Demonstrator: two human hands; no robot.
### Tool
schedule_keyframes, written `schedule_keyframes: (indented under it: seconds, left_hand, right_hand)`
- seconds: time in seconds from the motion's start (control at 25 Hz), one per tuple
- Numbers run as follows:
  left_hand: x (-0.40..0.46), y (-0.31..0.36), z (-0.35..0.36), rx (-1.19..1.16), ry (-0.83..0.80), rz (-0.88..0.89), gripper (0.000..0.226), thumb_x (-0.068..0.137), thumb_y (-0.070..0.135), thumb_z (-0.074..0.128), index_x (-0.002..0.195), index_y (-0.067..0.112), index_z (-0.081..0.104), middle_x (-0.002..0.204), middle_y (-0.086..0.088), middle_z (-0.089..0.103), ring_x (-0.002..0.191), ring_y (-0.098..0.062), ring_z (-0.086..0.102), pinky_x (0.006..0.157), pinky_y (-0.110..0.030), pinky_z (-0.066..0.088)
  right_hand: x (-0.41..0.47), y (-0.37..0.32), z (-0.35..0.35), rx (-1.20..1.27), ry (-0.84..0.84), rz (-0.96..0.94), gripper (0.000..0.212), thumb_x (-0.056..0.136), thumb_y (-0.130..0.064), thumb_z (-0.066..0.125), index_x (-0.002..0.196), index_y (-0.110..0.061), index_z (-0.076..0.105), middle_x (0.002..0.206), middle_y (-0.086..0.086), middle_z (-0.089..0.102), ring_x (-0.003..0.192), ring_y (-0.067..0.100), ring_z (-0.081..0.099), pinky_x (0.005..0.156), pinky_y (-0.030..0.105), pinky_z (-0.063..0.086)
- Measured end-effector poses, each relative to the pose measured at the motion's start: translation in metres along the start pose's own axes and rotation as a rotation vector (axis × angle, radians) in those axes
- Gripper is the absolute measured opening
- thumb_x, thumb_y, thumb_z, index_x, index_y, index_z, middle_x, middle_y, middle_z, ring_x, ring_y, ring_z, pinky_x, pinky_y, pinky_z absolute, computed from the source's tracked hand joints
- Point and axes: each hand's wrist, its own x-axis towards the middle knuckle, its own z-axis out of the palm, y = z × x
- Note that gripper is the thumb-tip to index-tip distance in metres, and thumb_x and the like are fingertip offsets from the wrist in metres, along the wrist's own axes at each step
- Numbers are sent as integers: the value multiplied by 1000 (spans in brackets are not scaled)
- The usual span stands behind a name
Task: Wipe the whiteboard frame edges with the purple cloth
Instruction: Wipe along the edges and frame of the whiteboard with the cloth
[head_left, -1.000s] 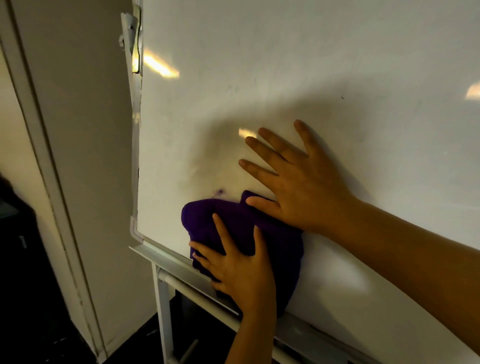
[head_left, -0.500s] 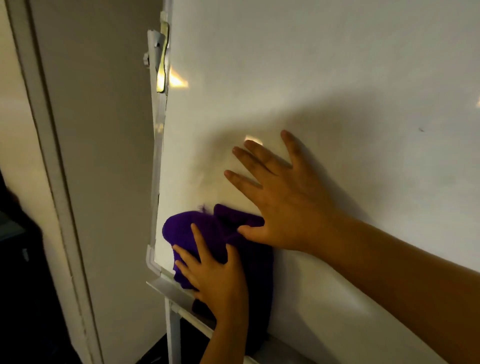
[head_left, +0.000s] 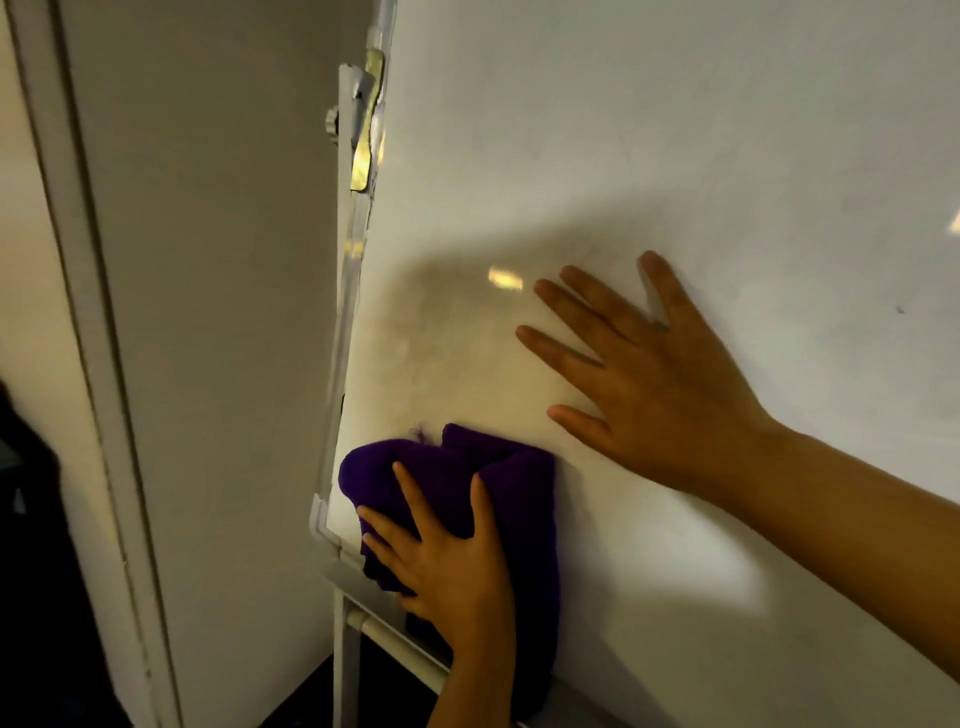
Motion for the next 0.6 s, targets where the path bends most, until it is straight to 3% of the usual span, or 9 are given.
schedule_keyframes:
  seconds: [0.32,0.6]
  left_hand:
    - [20,-11,1,-21,33,34,84,66,68,27,142,41,2,157,-4,-6,143,-27,-6,109,-65,7]
    - [69,-10,-15,-33,85,26,85,66,65,23,144,34,8,156,-11,-1,143,-31,0,111,-62,6]
  right_hand:
    - [-10,7,8,-84,19,19,64,88,-53,10,146,-24,9,156,8,6,143,27,2,114,56,3]
    - [-10,11,13,-54,76,25,60,89,-50,26,143,-22,25,152,10,22,141,28,17,112,58,17]
